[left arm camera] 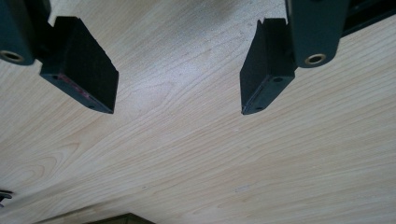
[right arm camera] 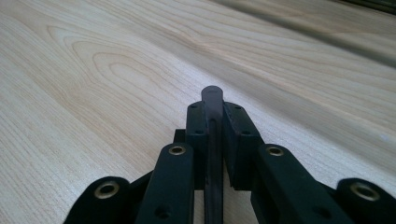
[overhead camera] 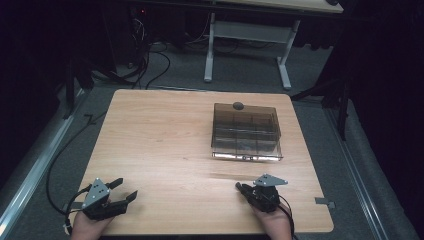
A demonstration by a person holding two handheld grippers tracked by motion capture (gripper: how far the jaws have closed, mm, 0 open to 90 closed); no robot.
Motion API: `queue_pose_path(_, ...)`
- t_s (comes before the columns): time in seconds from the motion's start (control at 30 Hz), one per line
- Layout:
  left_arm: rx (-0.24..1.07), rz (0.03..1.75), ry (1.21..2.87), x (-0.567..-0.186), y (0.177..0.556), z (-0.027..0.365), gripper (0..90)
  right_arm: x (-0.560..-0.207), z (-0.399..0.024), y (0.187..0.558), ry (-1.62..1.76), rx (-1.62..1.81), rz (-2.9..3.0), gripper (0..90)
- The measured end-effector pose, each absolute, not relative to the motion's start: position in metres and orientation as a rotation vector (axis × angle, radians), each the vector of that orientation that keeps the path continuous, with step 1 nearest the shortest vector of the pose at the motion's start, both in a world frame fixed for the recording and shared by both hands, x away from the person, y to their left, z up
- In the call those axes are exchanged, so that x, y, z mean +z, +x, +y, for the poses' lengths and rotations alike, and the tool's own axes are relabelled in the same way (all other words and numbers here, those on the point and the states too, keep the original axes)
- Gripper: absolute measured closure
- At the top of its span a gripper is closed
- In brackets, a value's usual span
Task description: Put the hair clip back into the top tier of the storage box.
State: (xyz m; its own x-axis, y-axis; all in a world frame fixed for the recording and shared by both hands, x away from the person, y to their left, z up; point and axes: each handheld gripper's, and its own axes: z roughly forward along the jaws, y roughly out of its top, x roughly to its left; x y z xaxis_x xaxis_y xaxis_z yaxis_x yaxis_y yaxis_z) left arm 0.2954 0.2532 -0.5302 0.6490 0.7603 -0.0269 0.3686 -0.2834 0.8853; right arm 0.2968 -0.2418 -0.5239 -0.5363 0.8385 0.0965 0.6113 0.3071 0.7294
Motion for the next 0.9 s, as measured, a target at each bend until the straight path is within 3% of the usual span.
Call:
queue_pose_path(0.27, 0.505, 0.89, 1.894, -0.53, 0.295, 0.253, 28.7, -0.527, -0.241, 0.297, 1.315, 1.06, 2.284, 81.1)
queue_pose_path(0.33, 0.508, 0.891, 1.895, -0.53, 0.295, 0.253, 28.7, -0.526, -0.242, 0.296, 1.307, 1.075, 2.283, 76.0)
queue_pose_path(0.43, 0.507, 0.896, 1.893, -0.53, 0.295, 0.253, 28.7, -0.523, -0.244, 0.295, 1.308, 1.094, 2.262, 75.6)
queue_pose_path(0.9, 0.499, 0.879, 1.892, -0.53, 0.294, 0.253, 28.7, -0.518, -0.257, 0.303, 1.416, 0.917, 2.245, 79.3)
